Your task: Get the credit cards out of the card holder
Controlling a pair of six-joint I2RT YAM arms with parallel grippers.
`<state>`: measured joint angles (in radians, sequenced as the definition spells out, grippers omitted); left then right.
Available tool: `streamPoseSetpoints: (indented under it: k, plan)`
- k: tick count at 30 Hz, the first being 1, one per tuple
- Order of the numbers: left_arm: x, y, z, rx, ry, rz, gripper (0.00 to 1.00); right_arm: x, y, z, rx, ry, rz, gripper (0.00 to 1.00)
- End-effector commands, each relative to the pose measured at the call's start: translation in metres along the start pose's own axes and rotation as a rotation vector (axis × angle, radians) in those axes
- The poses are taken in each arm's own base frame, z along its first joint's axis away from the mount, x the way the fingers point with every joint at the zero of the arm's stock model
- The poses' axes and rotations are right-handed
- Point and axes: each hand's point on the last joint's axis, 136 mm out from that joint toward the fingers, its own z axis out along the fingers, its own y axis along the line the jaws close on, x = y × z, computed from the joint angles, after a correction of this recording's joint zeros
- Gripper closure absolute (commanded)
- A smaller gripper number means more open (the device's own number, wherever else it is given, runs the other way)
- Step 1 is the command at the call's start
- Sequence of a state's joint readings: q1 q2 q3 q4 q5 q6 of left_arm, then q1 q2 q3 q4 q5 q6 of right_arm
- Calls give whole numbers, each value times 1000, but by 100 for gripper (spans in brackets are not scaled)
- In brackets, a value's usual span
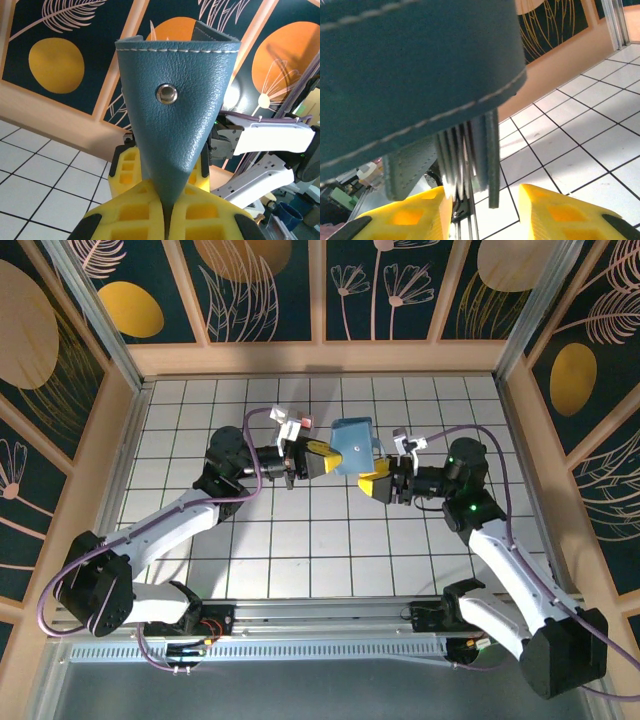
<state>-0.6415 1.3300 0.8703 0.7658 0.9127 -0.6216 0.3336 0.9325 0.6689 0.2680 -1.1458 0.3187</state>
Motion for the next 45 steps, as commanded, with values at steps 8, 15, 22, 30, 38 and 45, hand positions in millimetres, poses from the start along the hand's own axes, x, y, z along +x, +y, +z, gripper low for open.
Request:
streamPoseSetpoints:
  k: [8,15,22,30,38,45]
  plan:
    - [-9,-10,1,17,-15,46,100,-28,15,-4,34,-41,-134,49]
    - [-3,-2,3,8,3,17,100,-34,25,-5,7,-58,-164,45]
    - [-4,6,5,-33,5,24,100,-29,40,-7,-61,-39,-199,27]
    - [-4,6,6,-13,5,13,100,-32,32,-7,-23,-64,-194,29]
    - [1,6,5,-14,13,-12,100,-51,0,1,63,-120,-102,85]
    - [-6,25,3,-132,-29,-33,78,-54,-22,-3,200,-135,-50,100]
